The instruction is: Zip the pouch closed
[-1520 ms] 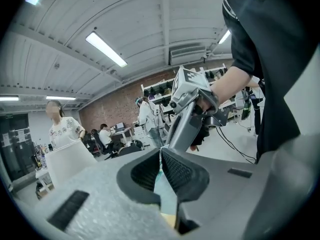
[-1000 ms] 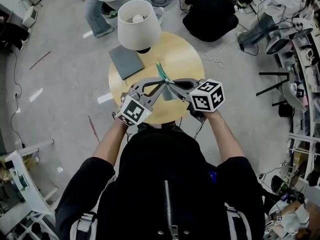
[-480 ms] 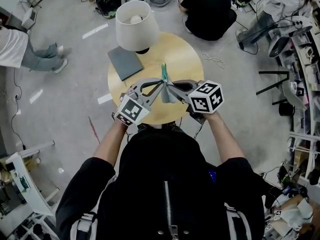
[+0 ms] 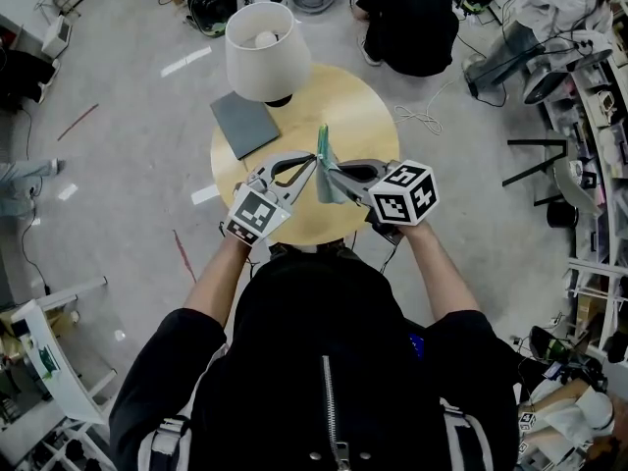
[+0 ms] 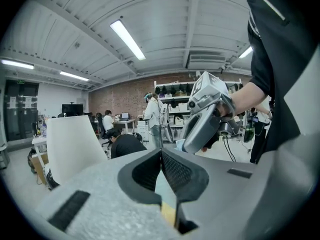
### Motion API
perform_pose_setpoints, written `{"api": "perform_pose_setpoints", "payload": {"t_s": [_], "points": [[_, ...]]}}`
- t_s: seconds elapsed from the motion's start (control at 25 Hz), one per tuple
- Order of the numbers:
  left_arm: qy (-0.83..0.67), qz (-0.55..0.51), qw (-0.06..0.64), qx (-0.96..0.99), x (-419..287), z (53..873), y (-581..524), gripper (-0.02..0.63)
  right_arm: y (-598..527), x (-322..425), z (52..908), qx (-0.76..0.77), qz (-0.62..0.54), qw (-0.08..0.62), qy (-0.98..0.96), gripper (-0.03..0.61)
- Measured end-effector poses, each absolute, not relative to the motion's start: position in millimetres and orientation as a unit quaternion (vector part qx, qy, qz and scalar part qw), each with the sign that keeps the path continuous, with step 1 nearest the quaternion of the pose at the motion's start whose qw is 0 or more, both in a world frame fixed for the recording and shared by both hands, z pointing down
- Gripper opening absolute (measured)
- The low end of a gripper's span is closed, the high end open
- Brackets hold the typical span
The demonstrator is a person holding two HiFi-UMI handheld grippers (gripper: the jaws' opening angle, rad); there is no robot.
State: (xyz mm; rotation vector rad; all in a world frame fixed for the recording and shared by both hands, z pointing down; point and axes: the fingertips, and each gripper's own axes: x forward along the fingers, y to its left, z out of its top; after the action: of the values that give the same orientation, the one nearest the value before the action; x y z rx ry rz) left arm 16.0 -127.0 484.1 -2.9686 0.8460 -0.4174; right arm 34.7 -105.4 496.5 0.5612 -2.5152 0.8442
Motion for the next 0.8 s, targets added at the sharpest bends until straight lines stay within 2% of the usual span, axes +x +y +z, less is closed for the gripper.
{"api": "perform_pose_setpoints", "payload": {"t_s": [0.8], "points": [[0.292, -0.145, -0.01, -0.945, -1.4, 493.6, -139.3, 0.008, -103.5, 32.8, 494.8, 0.197, 0.304, 0.217, -0.906, 0.017]]}}
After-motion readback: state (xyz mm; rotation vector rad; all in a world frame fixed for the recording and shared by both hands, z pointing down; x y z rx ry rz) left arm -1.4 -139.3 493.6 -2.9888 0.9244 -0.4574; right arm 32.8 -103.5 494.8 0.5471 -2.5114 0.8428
